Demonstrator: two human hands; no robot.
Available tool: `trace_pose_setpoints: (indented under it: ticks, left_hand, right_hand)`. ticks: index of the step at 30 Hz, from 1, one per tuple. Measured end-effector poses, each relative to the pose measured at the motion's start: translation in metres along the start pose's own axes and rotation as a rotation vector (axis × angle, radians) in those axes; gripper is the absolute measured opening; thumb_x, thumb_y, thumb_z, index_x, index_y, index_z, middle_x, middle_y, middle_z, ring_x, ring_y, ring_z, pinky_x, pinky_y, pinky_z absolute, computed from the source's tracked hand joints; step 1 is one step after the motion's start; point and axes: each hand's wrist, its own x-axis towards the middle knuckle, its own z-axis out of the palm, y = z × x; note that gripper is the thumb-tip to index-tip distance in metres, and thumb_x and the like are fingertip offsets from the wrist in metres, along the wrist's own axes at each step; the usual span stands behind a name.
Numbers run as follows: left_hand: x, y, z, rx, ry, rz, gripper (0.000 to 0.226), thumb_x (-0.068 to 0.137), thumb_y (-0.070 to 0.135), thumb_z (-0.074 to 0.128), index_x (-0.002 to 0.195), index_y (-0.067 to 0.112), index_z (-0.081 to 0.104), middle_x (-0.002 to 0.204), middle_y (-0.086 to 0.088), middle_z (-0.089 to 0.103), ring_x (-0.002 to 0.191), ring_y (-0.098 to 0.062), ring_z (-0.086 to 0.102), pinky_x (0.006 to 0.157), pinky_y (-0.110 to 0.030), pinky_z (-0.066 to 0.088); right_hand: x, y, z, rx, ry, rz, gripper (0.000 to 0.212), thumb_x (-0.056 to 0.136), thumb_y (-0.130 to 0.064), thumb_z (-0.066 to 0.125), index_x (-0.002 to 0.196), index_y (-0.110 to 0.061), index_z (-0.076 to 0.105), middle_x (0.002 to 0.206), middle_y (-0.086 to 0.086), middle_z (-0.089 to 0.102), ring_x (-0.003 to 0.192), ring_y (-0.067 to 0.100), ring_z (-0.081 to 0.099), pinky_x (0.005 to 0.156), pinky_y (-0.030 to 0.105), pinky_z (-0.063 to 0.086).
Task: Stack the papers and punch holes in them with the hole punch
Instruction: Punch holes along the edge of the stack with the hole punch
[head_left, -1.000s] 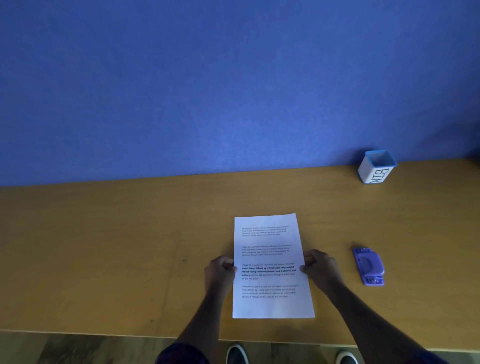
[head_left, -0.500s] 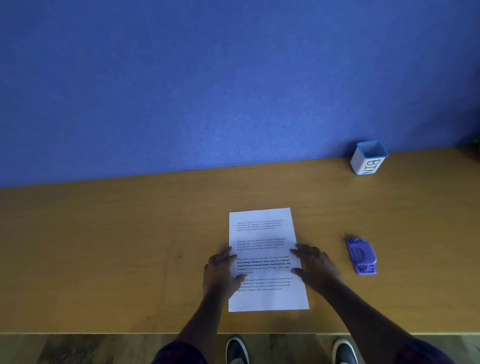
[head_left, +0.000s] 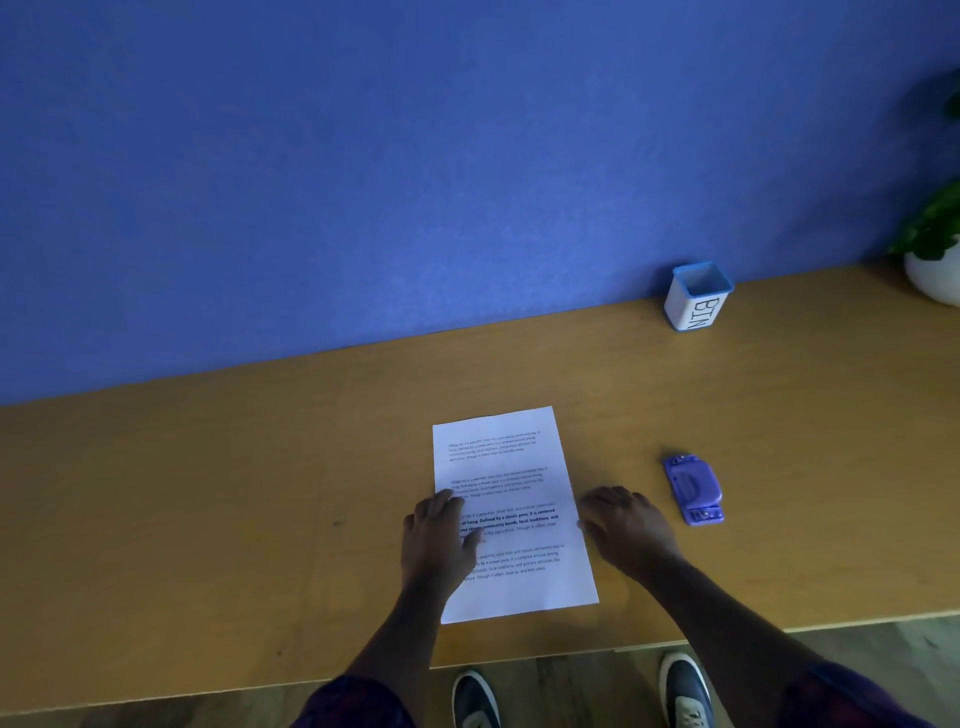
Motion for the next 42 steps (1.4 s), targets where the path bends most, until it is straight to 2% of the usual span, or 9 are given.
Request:
trace_pose_setpoints:
  ticks: [3, 8, 12, 14, 17, 21, 26, 35, 42]
  left_hand:
    - [0.01, 0.022, -0.001, 0.019, 0.022, 0.122, 0.043, 0.094, 0.041, 0.06, 0.131, 0.02, 0.059, 0.136, 0.002, 0.059, 0.125, -0.022, 0.055, 0.102, -0.037, 0.045]
    - [0.032, 0.076, -0.003, 0.011, 0.038, 0.32, 0.04, 0.093, 0.038, 0.065, 0.126, 0.016, 0.064, 0.125, -0.002, 0.067, 0.108, -0.023, 0.065, 0.088, -0.035, 0.055]
    - [0.05, 0.129, -0.008, 0.043, -0.029, 0.456, 0.051, 0.101, 0.039, 0.053, 0.144, 0.012, 0.048, 0.132, -0.01, 0.064, 0.114, -0.031, 0.063, 0.091, -0.044, 0.051]
    - [0.058, 0.153, -0.01, 0.045, -0.064, 0.508, 0.057, 0.103, 0.04, 0.051, 0.15, 0.011, 0.041, 0.138, -0.012, 0.06, 0.12, -0.033, 0.06, 0.094, -0.045, 0.048]
    - [0.068, 0.184, -0.009, 0.057, -0.109, 0.557, 0.067, 0.1, 0.043, 0.056, 0.154, 0.01, 0.035, 0.142, -0.012, 0.057, 0.123, -0.035, 0.058, 0.097, -0.045, 0.047]
    - [0.072, 0.219, 0.001, 0.057, -0.196, 0.57, 0.082, 0.094, 0.046, 0.065, 0.158, 0.01, 0.028, 0.154, -0.011, 0.046, 0.131, -0.036, 0.052, 0.104, -0.046, 0.043]
    - [0.068, 0.243, 0.018, -0.04, -0.332, 0.449, 0.099, 0.089, 0.047, 0.071, 0.162, 0.011, 0.015, 0.164, -0.009, 0.032, 0.14, -0.035, 0.043, 0.111, -0.048, 0.041]
    - [0.06, 0.255, 0.035, -0.008, -0.369, 0.412, 0.102, 0.084, 0.043, 0.077, 0.161, 0.015, 0.017, 0.163, -0.001, 0.033, 0.139, -0.035, 0.038, 0.108, -0.049, 0.042]
    - [0.057, 0.252, 0.034, -0.017, -0.355, 0.402, 0.102, 0.085, 0.037, 0.078, 0.161, 0.016, 0.015, 0.166, 0.001, 0.027, 0.144, -0.032, 0.034, 0.11, -0.048, 0.039]
  right_hand:
    - [-0.012, 0.012, -0.007, -0.033, 0.116, 0.042, 0.003, 0.081, -0.021, 0.072, 0.079, -0.02, 0.07, 0.075, -0.002, 0.069, 0.071, 0.024, 0.068, 0.058, 0.03, 0.05]
    - [-0.035, 0.034, -0.023, -0.041, 0.206, 0.227, 0.017, 0.084, -0.028, 0.057, 0.072, -0.022, 0.068, 0.07, -0.002, 0.069, 0.063, 0.024, 0.069, 0.046, 0.028, 0.048]
    - [-0.05, 0.049, -0.043, -0.094, 0.203, 0.452, 0.022, 0.073, -0.031, 0.077, 0.063, -0.016, 0.064, 0.063, 0.002, 0.067, 0.057, 0.029, 0.067, 0.046, 0.03, 0.049]
    - [-0.055, 0.058, -0.051, -0.068, 0.21, 0.54, 0.021, 0.073, -0.03, 0.077, 0.065, -0.016, 0.064, 0.066, 0.003, 0.067, 0.059, 0.031, 0.067, 0.047, 0.03, 0.048]
    - [-0.056, 0.074, -0.055, 0.022, 0.254, 0.665, 0.018, 0.083, -0.04, 0.069, 0.087, -0.023, 0.069, 0.089, 0.001, 0.069, 0.081, 0.032, 0.069, 0.058, 0.033, 0.05]
    - [-0.053, 0.089, -0.051, 0.3, 0.272, 0.847, 0.037, 0.086, -0.049, 0.064, 0.115, -0.025, 0.065, 0.112, -0.001, 0.066, 0.1, 0.028, 0.067, 0.074, 0.036, 0.052]
    - [-0.049, 0.093, -0.049, 0.441, 0.195, 0.932, 0.037, 0.084, -0.044, 0.068, 0.115, -0.024, 0.067, 0.122, 0.004, 0.063, 0.111, 0.032, 0.062, 0.085, 0.038, 0.05]
    - [-0.043, 0.097, -0.042, 0.585, 0.245, 0.869, 0.022, 0.079, -0.027, 0.074, 0.099, -0.019, 0.074, 0.099, 0.004, 0.074, 0.09, 0.027, 0.07, 0.074, 0.036, 0.056]
    - [-0.03, 0.099, -0.045, 0.677, 0.192, 0.931, 0.01, 0.081, -0.021, 0.075, 0.087, -0.013, 0.072, 0.077, 0.001, 0.066, 0.084, 0.028, 0.067, 0.067, 0.028, 0.043]
